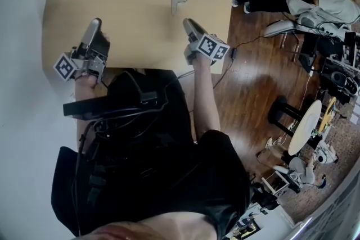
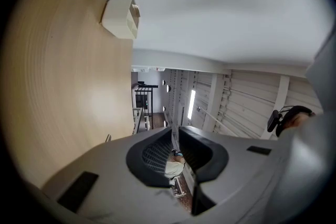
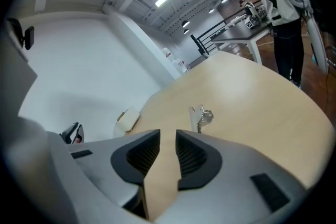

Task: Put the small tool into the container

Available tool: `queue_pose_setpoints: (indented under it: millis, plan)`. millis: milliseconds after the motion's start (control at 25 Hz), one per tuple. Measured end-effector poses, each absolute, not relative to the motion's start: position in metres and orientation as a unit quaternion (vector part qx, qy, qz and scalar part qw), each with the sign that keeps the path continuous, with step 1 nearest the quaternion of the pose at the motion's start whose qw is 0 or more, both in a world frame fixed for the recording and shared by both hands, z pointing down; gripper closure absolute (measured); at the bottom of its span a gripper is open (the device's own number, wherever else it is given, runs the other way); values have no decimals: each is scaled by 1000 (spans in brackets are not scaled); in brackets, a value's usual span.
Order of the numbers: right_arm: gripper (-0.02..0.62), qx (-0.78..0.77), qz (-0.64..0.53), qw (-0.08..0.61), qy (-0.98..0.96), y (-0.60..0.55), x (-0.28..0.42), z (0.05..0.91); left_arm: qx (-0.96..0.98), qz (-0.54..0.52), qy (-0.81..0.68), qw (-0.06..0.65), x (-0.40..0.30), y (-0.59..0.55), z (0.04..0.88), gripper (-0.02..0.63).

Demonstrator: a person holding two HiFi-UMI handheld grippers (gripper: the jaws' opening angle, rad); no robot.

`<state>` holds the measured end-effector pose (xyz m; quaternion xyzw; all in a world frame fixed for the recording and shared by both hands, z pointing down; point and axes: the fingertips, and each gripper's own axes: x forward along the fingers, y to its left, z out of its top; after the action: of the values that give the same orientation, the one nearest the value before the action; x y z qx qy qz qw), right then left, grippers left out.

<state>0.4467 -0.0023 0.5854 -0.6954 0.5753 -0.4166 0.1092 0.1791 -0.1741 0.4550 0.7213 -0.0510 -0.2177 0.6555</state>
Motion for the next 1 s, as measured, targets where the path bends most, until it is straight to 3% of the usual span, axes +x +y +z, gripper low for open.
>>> queue_pose_setpoints:
  millis: [280, 520, 800, 1000]
  plan:
    - [520, -689, -433, 37, 580, -45, 519, 635, 731, -224, -88, 638, 192, -178, 447, 574]
    - [520, -668, -445, 58, 594, -90, 553, 669, 740, -223, -140, 619, 192, -151, 451, 574]
    - [520, -605, -494, 123, 612, -87, 485, 670, 742, -210, -165, 615, 183, -137, 458, 574]
    - [518, -584, -541, 86, 599, -43, 442, 675, 750, -215, -158, 606, 183, -127, 445, 574]
